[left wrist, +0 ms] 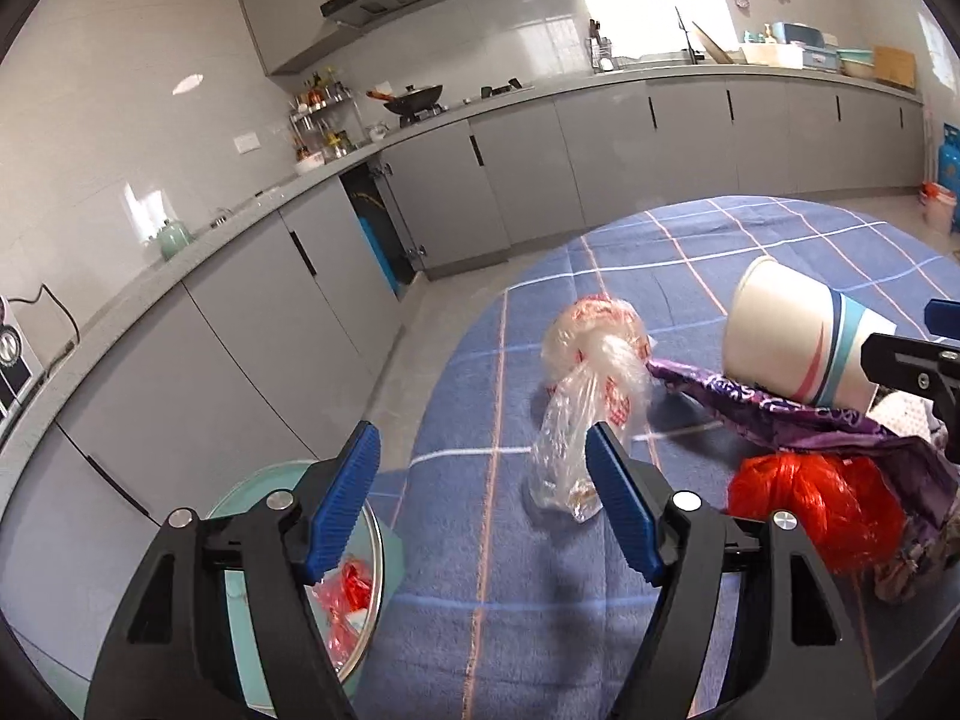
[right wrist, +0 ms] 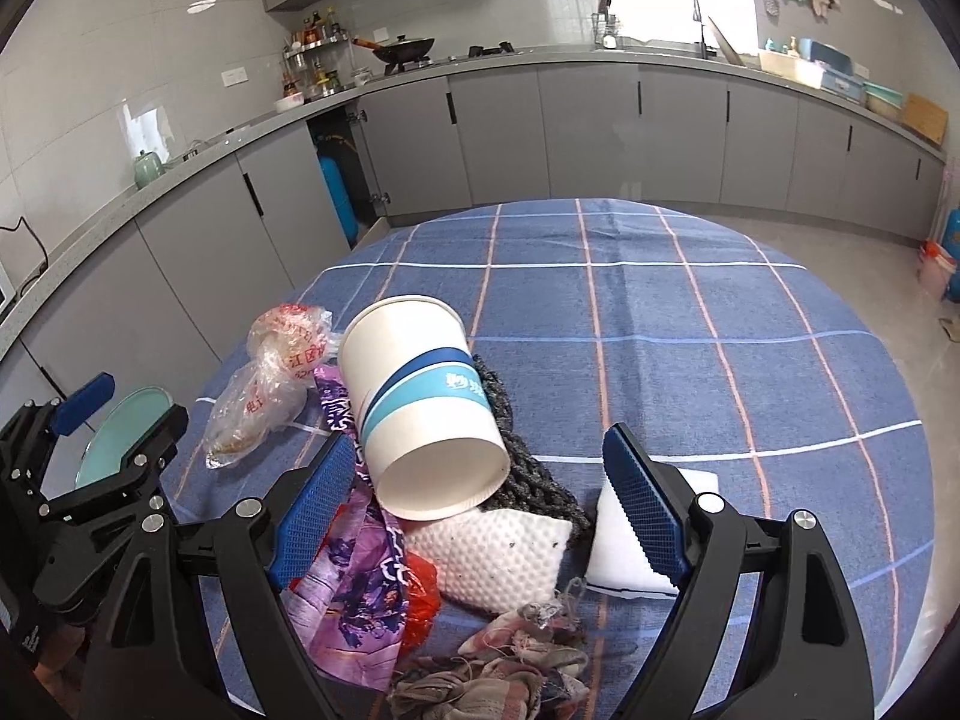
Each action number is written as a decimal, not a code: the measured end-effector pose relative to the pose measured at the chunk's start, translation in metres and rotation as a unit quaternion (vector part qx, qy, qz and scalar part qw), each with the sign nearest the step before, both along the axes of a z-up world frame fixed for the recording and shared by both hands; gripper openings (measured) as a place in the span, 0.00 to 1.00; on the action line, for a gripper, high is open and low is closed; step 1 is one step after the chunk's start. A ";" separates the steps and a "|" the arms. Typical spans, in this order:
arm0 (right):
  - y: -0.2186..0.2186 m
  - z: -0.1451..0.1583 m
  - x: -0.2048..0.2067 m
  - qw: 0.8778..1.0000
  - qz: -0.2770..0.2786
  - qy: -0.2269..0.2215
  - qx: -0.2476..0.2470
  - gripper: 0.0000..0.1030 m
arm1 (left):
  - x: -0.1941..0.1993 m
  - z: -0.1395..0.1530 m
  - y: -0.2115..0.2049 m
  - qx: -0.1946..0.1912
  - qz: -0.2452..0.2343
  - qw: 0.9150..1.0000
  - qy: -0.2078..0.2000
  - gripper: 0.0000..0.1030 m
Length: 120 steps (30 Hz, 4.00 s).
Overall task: Collect trash
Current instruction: 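Grasp the clear red-printed bag with the left gripper while the right gripper grasps the white paper cup, then carry the clear bag and paper cup over the teal wastebasket with both grippers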
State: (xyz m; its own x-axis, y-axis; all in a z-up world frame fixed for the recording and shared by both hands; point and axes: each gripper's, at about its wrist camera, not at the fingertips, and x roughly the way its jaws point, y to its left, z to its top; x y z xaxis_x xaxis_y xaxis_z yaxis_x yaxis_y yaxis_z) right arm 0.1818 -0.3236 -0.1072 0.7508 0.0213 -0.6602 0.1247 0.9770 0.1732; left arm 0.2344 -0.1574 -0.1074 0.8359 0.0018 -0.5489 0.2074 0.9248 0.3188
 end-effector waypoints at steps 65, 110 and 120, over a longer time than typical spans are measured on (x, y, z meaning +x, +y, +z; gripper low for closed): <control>0.080 0.031 0.020 0.995 0.078 -0.043 -0.038 0.56 | -0.003 0.013 0.097 0.023 0.091 0.996 0.011 0.04; 0.242 0.002 0.057 0.964 0.258 -0.029 -0.062 0.56 | 0.008 -0.006 0.224 0.059 0.221 0.973 0.037 0.05; 0.260 -0.005 0.063 0.957 0.280 -0.022 -0.071 0.56 | 0.009 -0.009 0.226 0.053 0.217 0.974 0.044 0.05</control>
State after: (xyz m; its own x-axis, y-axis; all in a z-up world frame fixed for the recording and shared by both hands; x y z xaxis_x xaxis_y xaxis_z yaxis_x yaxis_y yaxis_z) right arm 0.2446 -0.0639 -0.1125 0.6748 0.3403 -0.6549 -0.4288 0.9030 0.0274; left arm 0.2433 0.0691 -0.1162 0.6936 0.4061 -0.5950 -0.1657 0.8937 0.4169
